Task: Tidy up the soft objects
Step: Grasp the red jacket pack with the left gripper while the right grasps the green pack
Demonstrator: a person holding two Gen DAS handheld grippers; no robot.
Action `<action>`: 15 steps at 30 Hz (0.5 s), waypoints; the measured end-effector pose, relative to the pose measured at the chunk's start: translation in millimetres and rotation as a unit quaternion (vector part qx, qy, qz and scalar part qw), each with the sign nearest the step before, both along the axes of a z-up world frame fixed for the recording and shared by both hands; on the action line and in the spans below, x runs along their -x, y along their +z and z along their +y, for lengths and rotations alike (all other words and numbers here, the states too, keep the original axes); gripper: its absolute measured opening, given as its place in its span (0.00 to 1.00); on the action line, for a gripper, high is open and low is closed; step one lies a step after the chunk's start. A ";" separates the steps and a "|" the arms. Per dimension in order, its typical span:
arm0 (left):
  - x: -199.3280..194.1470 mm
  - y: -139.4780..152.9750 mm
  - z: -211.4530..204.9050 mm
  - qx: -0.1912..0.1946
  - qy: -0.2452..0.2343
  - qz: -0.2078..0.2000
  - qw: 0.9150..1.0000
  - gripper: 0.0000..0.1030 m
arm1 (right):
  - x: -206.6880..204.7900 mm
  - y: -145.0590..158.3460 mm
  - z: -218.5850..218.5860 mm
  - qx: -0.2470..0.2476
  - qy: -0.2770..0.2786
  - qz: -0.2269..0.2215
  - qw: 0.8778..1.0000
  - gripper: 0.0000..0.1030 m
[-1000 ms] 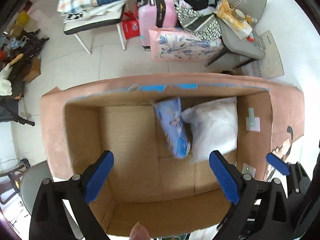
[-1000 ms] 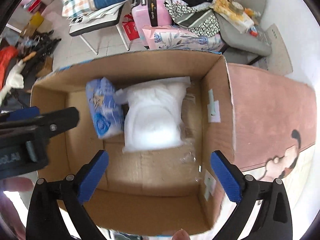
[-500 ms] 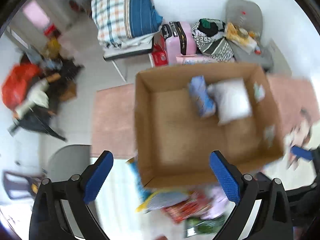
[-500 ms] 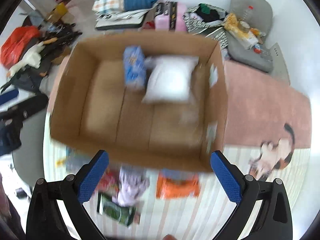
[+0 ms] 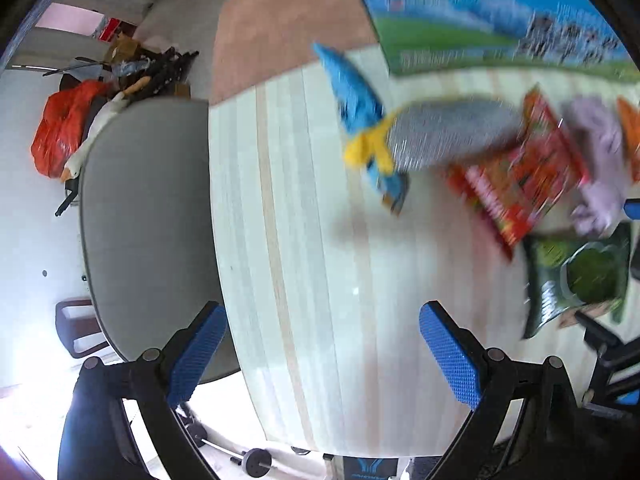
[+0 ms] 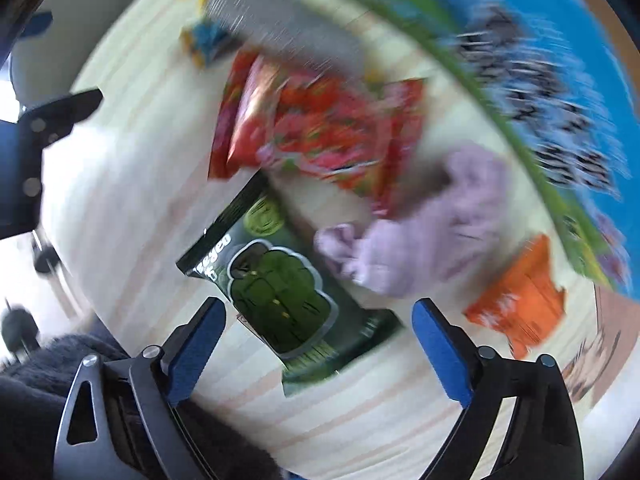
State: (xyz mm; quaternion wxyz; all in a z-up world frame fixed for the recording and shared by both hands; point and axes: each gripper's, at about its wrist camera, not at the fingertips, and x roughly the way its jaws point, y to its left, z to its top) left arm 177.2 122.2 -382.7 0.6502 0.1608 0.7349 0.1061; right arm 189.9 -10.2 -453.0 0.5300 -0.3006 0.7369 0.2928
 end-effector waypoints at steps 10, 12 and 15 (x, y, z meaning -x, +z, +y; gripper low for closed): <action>-14.8 -2.8 -41.0 0.061 -0.057 -0.006 0.996 0.96 | 26.3 -8.2 -49.7 0.036 -0.066 0.014 0.997 0.40; -24.9 -3.7 -61.2 0.069 -0.091 -0.007 0.994 0.96 | 24.3 0.6 -78.3 0.028 -0.119 0.018 0.992 0.39; -38.7 -15.8 -91.4 0.070 -0.135 0.000 0.988 0.96 | 24.6 13.5 -122.3 0.028 -0.193 0.008 0.981 0.38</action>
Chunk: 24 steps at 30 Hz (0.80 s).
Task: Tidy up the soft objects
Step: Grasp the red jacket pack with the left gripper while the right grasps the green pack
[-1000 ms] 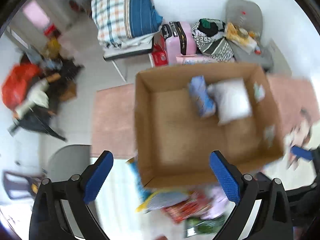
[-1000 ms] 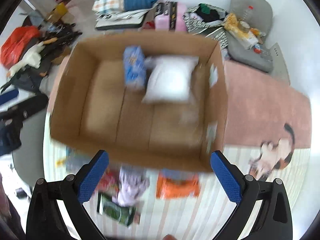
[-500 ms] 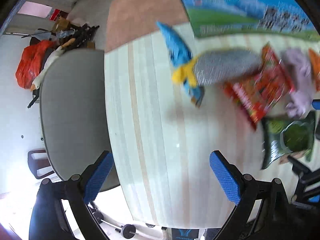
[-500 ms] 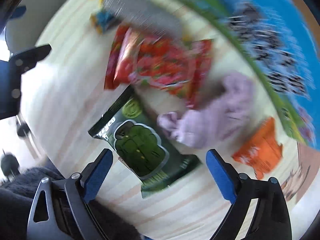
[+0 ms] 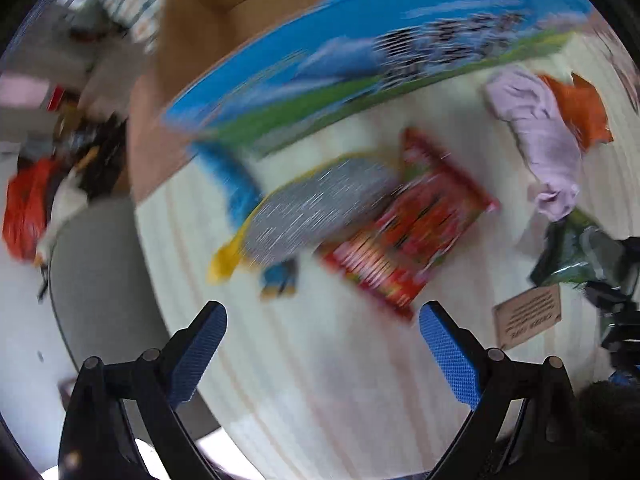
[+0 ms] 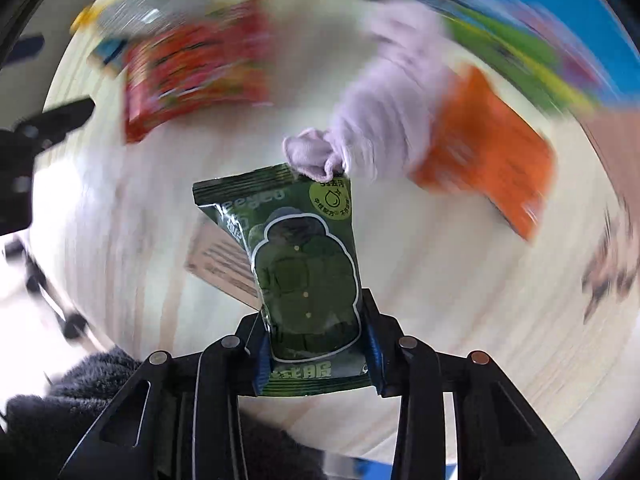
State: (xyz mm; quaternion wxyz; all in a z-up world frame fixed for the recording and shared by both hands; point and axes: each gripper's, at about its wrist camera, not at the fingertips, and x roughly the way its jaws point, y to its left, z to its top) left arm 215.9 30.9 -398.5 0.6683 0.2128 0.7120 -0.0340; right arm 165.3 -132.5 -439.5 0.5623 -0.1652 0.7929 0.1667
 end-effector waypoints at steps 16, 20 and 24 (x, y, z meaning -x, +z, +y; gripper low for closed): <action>-13.1 -46.6 -41.6 0.045 0.098 0.119 0.987 0.46 | 30.3 -5.7 -128.8 0.000 -0.261 -0.020 0.965 0.39; -5.2 -49.8 -30.5 0.108 0.194 0.171 0.960 0.47 | 35.9 -10.3 -122.3 0.000 -0.242 -0.012 0.970 0.47; -7.2 -59.7 -25.0 0.134 0.235 0.180 0.946 0.53 | 23.9 -12.9 -115.8 -0.005 -0.246 -0.004 0.969 0.57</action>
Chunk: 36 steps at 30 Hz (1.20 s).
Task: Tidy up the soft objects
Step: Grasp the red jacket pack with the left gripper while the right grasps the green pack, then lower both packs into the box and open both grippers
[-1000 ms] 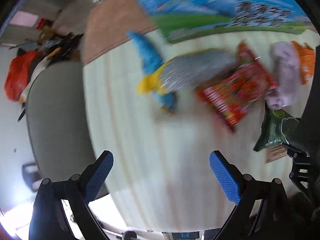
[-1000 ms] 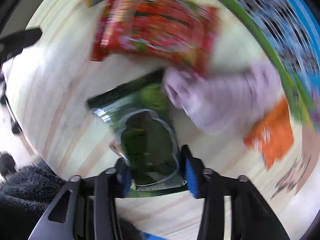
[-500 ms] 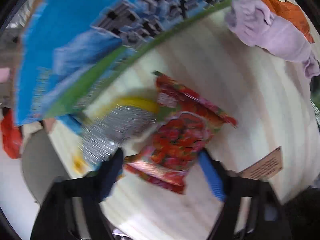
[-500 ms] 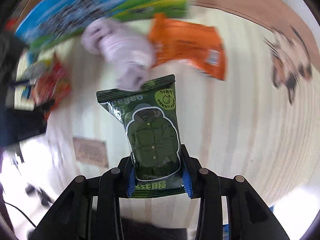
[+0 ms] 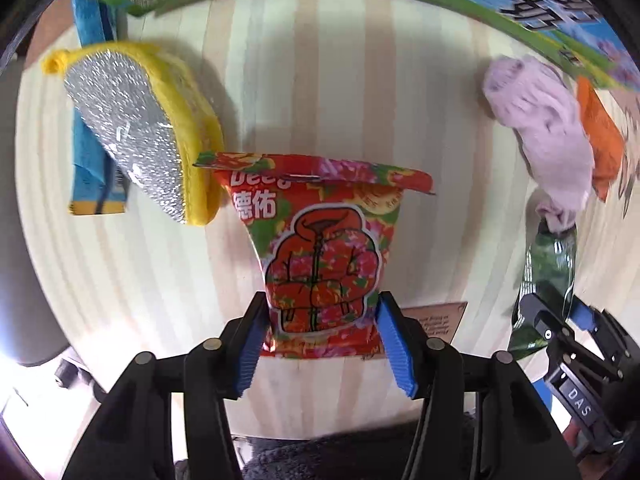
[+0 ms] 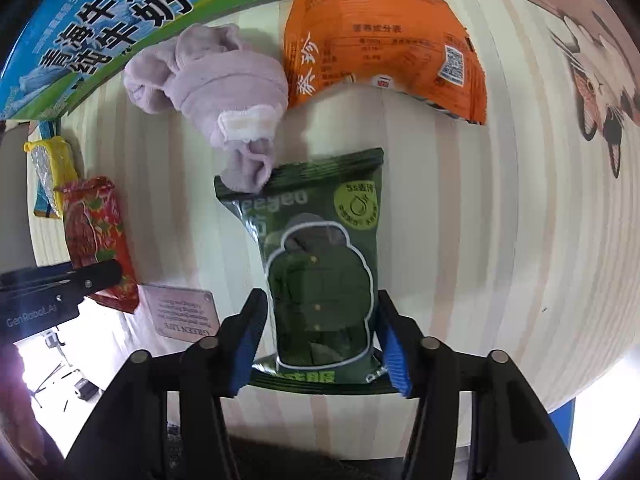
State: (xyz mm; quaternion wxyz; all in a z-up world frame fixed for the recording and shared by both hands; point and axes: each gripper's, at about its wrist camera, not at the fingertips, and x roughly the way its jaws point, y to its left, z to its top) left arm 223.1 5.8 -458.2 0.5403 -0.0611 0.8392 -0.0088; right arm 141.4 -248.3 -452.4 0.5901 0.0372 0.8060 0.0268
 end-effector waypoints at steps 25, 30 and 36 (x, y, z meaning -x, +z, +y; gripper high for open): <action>21.8 163.4 -38.0 0.051 0.011 -0.159 0.986 0.42 | -31.1 112.7 72.9 -0.090 0.049 -0.056 0.993 0.35; -55.2 211.8 -7.7 0.075 0.015 -0.221 0.972 0.42 | -108.9 182.7 65.0 -0.103 0.033 -0.138 0.985 0.35; -167.6 189.4 35.7 0.034 0.022 -0.215 0.976 0.42 | -223.1 168.9 73.4 -0.050 0.020 -0.169 0.984 0.35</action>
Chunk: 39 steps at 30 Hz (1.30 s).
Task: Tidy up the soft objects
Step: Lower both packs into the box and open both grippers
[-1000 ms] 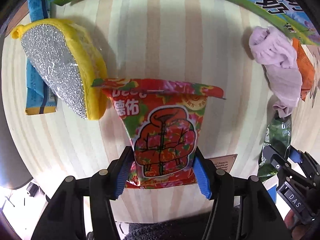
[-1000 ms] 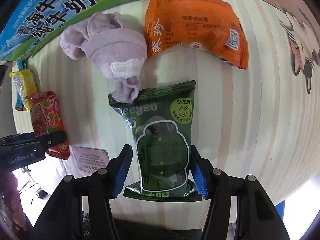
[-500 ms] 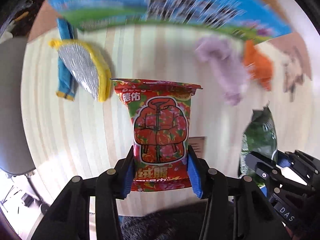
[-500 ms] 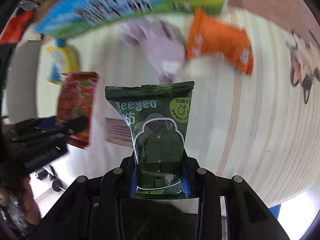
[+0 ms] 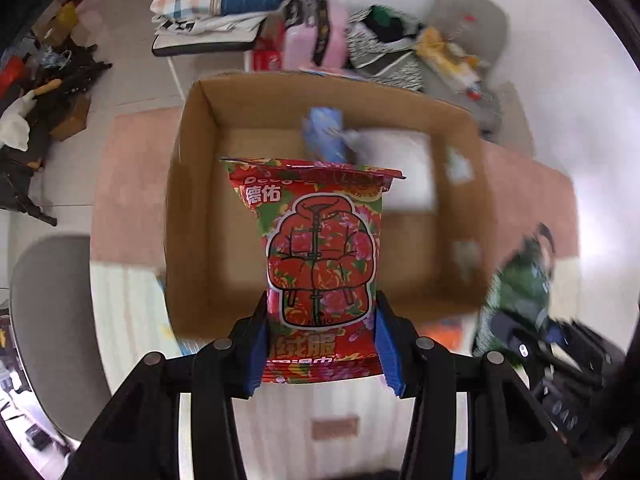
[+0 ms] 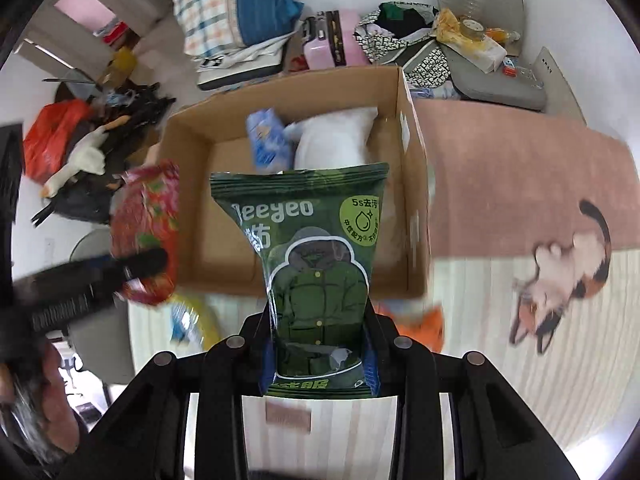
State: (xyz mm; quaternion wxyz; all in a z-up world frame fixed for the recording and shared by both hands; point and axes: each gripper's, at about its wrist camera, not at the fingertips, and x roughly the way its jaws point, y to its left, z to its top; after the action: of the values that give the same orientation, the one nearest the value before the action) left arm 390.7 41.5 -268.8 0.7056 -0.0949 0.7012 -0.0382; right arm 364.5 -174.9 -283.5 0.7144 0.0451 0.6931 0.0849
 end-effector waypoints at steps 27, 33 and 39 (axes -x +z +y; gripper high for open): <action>-146.1 -161.9 -12.7 -0.060 -0.060 0.147 0.986 0.43 | -71.3 -194.4 36.2 0.105 0.045 0.137 0.984 0.39; -133.6 -116.9 -9.9 -0.036 -0.059 0.115 0.991 0.44 | -75.7 -153.0 47.6 0.100 0.059 0.099 0.988 0.89; -97.4 -50.2 2.3 -0.039 -0.049 0.044 0.997 0.89 | -75.6 -103.4 48.7 0.096 0.051 0.053 0.993 0.99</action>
State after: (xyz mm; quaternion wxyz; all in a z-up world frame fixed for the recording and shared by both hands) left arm 488.1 43.8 -319.0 0.6744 -0.0346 0.7364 -0.0414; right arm 440.0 -126.2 -386.9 0.6725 -0.0546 0.7363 0.0520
